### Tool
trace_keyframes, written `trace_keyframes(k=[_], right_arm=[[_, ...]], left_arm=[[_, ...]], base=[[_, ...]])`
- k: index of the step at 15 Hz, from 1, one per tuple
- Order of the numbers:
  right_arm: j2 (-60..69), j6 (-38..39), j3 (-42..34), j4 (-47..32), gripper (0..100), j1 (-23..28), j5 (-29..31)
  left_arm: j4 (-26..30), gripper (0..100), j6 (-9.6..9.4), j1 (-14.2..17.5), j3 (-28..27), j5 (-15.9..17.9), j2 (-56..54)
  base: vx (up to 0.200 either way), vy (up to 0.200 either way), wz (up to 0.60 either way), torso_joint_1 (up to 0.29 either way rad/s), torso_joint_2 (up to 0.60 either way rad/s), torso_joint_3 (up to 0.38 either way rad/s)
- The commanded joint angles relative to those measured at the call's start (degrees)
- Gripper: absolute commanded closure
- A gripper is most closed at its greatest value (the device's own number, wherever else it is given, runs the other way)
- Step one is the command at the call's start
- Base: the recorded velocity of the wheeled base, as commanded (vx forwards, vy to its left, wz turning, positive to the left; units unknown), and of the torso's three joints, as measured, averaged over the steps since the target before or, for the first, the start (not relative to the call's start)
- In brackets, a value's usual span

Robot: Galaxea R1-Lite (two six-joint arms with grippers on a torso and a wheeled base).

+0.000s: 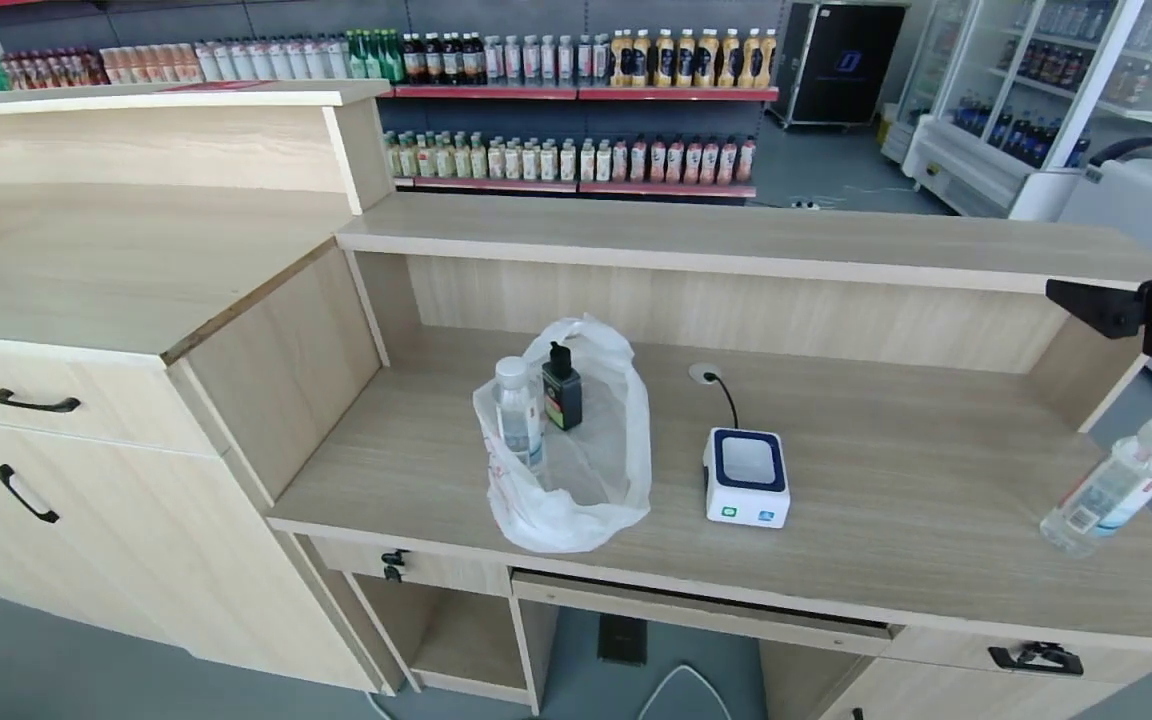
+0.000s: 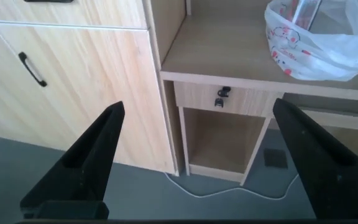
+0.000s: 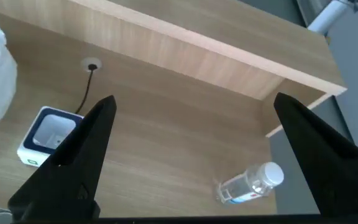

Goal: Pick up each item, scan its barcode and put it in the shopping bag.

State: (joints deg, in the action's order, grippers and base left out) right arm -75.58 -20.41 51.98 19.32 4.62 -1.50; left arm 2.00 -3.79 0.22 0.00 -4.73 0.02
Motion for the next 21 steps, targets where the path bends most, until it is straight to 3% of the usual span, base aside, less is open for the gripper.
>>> trace_keyframes(k=[1, 4, 7, 12, 13, 14, 21], right_arm=[[0.26, 0.02, -1.36, -0.07, 0, 3.47, 0.01], [-0.71, 0.02, -3.11, 0.19, 0, 8.74, -0.08], [-3.96, -0.34, -6.28, 4.58, 0, 14.01, -0.35], [-13.45, 0.28, -13.40, 20.84, 0, 20.16, -0.87], [-16.97, 0.37, -18.23, 30.25, 0, 22.27, -4.74], [-18.37, 1.07, -20.60, 34.91, 0, 23.59, -7.47], [-26.64, 6.52, -21.22, 39.21, 0, 26.23, -10.98]], left_arm=[[0.02, 0, 0.01, 0.04, 0.00, -0.02, -0.02], [0.02, 0, 0.01, 0.04, 0.00, -0.02, -0.02], [0.02, 0, 0.01, 0.04, 0.00, -0.02, -0.02], [0.02, 0, 0.01, 0.04, 0.00, -0.02, -0.02], [0.02, 0, 0.01, 0.04, 0.00, -0.02, -0.02], [0.02, 0, 0.01, 0.04, 0.00, -0.02, -0.02], [0.02, 0, 0.01, 0.04, 0.00, -0.02, -0.02]], base=[[0.000, 0.000, -0.60, 0.002, -0.01, 0.002], [0.000, 0.000, -0.60, 0.002, 0.00, 0.001], [0.000, 0.000, 0.00, 0.000, 0.00, 0.000], [0.000, 0.000, 0.00, 0.000, 0.00, 0.000], [0.000, 0.000, 0.00, 0.000, 0.00, 0.000], [0.000, 0.000, 0.00, 0.000, 0.00, 0.000], [0.000, 0.000, 0.00, 0.000, 0.00, 0.000]])
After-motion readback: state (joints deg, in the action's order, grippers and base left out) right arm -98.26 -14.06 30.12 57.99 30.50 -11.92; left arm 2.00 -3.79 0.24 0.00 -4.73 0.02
